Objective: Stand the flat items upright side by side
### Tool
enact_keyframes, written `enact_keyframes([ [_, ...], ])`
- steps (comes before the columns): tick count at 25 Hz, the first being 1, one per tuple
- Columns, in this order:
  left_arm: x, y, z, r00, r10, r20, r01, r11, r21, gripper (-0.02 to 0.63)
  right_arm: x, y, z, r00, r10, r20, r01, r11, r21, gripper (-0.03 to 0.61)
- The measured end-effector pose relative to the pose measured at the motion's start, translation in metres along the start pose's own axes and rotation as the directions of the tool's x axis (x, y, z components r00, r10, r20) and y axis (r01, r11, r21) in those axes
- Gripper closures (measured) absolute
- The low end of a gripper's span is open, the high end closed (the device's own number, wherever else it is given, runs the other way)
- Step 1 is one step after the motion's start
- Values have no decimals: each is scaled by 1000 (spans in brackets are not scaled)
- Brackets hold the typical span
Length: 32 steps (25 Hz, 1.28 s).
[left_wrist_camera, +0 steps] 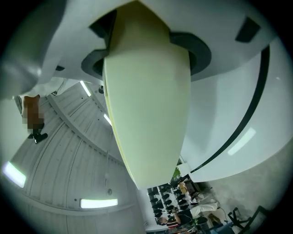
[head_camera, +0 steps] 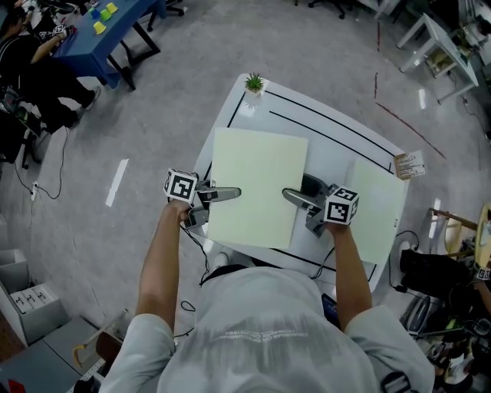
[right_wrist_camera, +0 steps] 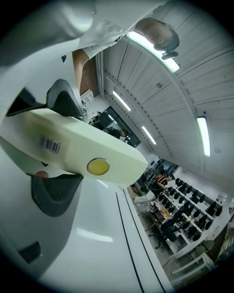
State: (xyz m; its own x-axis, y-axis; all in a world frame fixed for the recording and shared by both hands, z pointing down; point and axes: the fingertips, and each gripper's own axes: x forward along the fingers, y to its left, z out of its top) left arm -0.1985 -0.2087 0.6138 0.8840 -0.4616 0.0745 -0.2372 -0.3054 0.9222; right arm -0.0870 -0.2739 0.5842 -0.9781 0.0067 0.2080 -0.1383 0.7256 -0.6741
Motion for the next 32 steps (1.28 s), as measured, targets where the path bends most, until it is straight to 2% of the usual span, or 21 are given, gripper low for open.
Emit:
enact_keyframes([
  [2,5,-6,-6,999,-26,-31,24,997,-70,281,5,-4,2,1000,-26,-10,26,1000,-2,183],
  [3,6,-9,-8,998,-38,-43,35,997,-74,296,8,-6,5,999,-41,-12,41,999,-4,176],
  [6,3,-13,-10,999,-39,-17,38,999,-28,330,16,-5,15,997,-83,2,83,996,-17,169],
  [9,-2,-15,-6,1000,-5,18,4,998,67,341,18,1,23,994,-105,4,105,994,-34,169],
  [14,-5,-39,-3,999,-6,31,3,996,90,348,14,18,35,992,-121,21,122,991,-47,169],
  [16,-8,-49,-2,1000,15,26,-18,993,121,350,9,25,37,986,-161,35,163,984,-71,169],
  [18,-12,-56,0,998,53,31,-57,986,155,350,-1,31,40,971,-234,52,239,964,-116,169],
  [20,-18,-61,4,994,99,47,-105,981,163,351,-14,36,46,945,-314,87,324,933,-156,169],
  [22,-25,-65,9,989,133,70,-143,977,156,351,-29,40,54,906,-401,131,420,888,-185,170],
  [25,-40,-75,15,980,172,100,-190,960,206,351,-53,46,58,806,-559,194,591,772,-232,170],
  [27,-49,-84,16,973,199,117,-223,940,259,351,-67,57,56,750,-618,236,661,711,-242,170],
  [32,-65,-109,16,943,284,175,-331,862,385,351,-86,107,41,691,-652,311,722,642,-257,178],
])
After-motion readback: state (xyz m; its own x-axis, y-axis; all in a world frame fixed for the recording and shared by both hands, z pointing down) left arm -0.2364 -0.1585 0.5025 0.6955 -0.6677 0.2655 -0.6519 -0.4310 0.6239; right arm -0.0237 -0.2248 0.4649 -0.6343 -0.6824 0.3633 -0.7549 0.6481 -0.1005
